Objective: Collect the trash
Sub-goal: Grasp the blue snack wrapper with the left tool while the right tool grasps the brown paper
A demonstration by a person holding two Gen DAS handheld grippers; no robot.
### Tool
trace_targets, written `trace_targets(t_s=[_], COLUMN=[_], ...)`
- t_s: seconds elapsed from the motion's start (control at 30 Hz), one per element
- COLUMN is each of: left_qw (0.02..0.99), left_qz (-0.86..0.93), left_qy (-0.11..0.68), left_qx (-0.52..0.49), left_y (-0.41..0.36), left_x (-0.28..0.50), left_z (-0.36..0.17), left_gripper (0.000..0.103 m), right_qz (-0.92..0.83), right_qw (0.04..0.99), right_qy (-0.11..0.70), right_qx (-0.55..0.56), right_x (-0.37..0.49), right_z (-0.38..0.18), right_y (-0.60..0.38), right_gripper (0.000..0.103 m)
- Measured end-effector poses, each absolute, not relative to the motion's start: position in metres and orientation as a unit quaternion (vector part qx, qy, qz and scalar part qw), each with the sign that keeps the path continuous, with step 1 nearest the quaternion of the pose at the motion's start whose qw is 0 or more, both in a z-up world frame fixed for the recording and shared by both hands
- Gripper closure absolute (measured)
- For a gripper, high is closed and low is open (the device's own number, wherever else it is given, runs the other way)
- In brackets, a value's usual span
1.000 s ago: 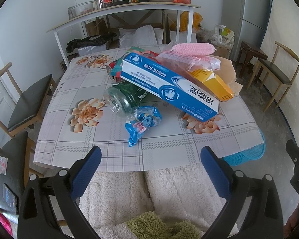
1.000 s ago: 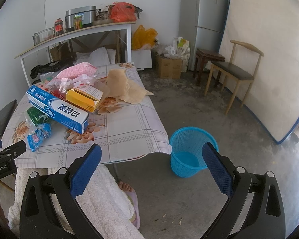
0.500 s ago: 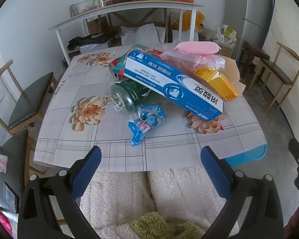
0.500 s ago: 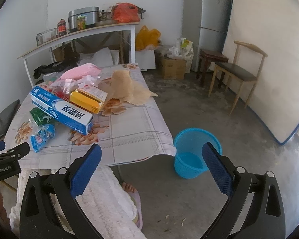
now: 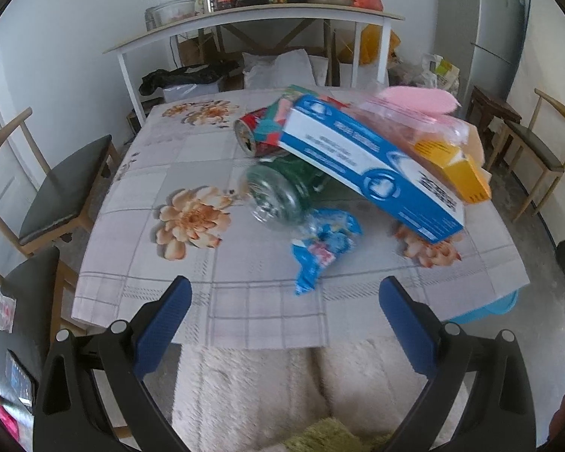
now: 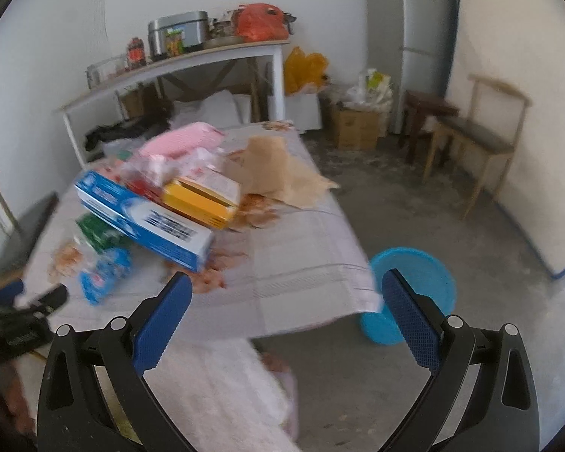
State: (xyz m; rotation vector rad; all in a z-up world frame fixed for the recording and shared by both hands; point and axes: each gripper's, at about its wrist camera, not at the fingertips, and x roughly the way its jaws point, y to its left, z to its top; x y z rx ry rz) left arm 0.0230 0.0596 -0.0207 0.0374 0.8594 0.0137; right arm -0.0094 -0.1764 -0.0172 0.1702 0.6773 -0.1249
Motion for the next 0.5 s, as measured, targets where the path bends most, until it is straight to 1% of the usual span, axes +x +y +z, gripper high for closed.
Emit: trace_targets(t_s=[0.07, 0.23, 0.5], left_qw=[0.91, 0.915, 0.928], left_qz=[-0.001, -0.036, -0.153], left_qy=[0.414, 0.402, 0.337], left_qx=[0.017, 0.024, 0.047], left_y=[0.067, 0.081, 0.087], left_x=[0.028, 0.035, 0.043], left_z=[-0.02, -0.022, -0.03], left_gripper=[0.005, 0.005, 0.006], right_qz=[-0.048, -0.019, 0.028], right_qw=[0.942, 0.953, 0.953], right_qy=[0.32, 0.293, 0.288], right_qx=[0.094, 0.075, 0.085], right_x=[-0.003, 0.009, 0.027], right_z=[-0.01, 0.001, -0.001], right_y=[-0.174, -0.156, -0.137], right_gripper=[0.007, 0.007, 0.007])
